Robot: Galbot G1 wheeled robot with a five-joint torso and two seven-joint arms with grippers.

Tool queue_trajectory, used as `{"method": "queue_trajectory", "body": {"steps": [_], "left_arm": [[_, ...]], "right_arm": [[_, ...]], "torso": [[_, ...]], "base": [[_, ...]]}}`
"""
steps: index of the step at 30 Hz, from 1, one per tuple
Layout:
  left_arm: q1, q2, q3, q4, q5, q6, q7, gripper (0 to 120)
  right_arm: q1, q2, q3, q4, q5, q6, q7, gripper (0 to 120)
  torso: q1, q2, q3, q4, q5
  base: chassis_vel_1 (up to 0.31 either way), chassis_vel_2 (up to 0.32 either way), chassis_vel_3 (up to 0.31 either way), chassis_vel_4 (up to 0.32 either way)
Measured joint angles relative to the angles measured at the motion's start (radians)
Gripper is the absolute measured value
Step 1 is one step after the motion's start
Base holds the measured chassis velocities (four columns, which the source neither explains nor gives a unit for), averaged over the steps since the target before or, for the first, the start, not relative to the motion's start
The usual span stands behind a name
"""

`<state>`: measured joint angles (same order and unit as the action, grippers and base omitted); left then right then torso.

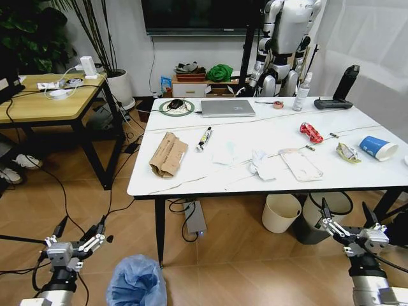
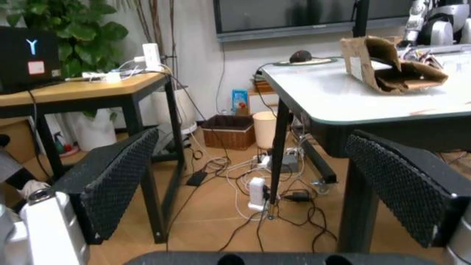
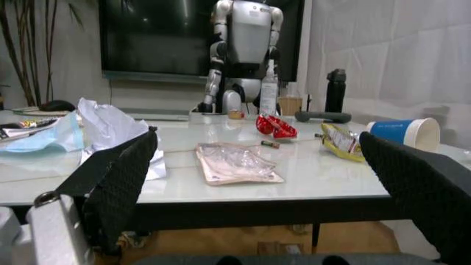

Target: Pick up the trash bin and place the trash from the table into it.

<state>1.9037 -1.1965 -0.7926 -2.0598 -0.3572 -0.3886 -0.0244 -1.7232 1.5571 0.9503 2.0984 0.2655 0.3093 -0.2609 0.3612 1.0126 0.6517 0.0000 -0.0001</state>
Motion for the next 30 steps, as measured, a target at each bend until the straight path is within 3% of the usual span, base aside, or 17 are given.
{"method": "queue_trajectory", "body": {"steps": [30], "left_arm": [[0.001,0.004,-0.009,0.021,-0.006,0.01,-0.003,100]], "right_arm": [[0.029,0.044,-0.06,-0.016,-0.052,0.002,-0.003,100]], "torso": [[-0.065,-0.15,-0.085,0.0,0.0]], "base": [[0.0,0.0,0.0,0.0]]}}
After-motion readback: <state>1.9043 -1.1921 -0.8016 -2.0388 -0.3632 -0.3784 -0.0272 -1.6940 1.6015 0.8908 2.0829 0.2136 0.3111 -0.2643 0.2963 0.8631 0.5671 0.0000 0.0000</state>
